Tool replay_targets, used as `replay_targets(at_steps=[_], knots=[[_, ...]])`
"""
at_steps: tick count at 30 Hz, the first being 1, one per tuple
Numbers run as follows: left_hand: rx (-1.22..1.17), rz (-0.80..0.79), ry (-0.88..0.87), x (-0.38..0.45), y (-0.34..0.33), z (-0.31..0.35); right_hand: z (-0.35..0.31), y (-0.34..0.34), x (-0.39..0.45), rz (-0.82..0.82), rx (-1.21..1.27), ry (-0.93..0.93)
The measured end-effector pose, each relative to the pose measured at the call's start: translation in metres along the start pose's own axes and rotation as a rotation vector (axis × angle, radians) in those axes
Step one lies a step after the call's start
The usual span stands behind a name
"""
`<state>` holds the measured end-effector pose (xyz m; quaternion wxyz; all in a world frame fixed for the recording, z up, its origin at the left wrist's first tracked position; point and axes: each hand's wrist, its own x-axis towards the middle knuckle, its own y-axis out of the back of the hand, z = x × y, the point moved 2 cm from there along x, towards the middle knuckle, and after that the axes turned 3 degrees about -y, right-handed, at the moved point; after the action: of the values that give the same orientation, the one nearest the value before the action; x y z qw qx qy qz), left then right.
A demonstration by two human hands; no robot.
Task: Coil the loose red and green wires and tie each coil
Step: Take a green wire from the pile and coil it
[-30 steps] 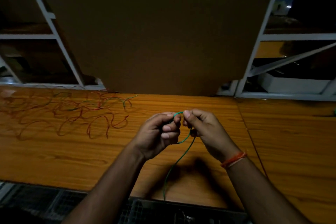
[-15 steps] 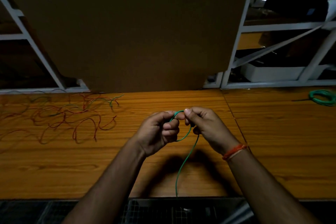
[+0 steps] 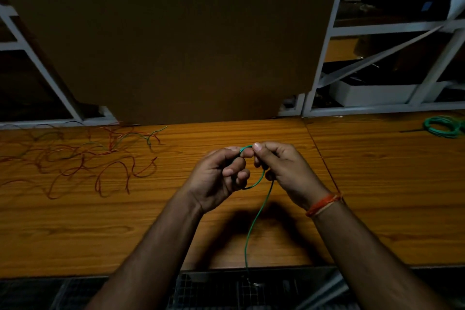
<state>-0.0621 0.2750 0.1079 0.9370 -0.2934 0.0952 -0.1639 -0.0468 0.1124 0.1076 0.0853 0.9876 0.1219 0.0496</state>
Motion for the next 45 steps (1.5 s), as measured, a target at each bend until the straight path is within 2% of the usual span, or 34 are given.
replay_targets(at_steps=[7,12,32,36,41,45], knots=[[-0.045,0.049,-0.015,0.000,-0.007,0.000,0.003,-0.001,-0.004,0.024,0.036,-0.033],[0.053,0.097,-0.062,-0.003,-0.010,-0.001,0.007,-0.001,-0.005,0.066,0.030,-0.022],[0.099,0.048,-0.040,-0.011,-0.002,-0.004,0.012,-0.003,-0.009,0.058,0.023,-0.002],[0.028,0.028,-0.001,-0.009,-0.001,-0.005,0.013,-0.002,-0.009,0.038,0.021,0.006],[-0.195,-0.106,0.086,-0.005,0.004,-0.007,0.013,-0.006,-0.009,-0.012,0.088,0.021],[-0.185,-0.061,0.125,-0.002,0.008,-0.010,0.016,-0.005,-0.010,-0.014,0.037,0.047]])
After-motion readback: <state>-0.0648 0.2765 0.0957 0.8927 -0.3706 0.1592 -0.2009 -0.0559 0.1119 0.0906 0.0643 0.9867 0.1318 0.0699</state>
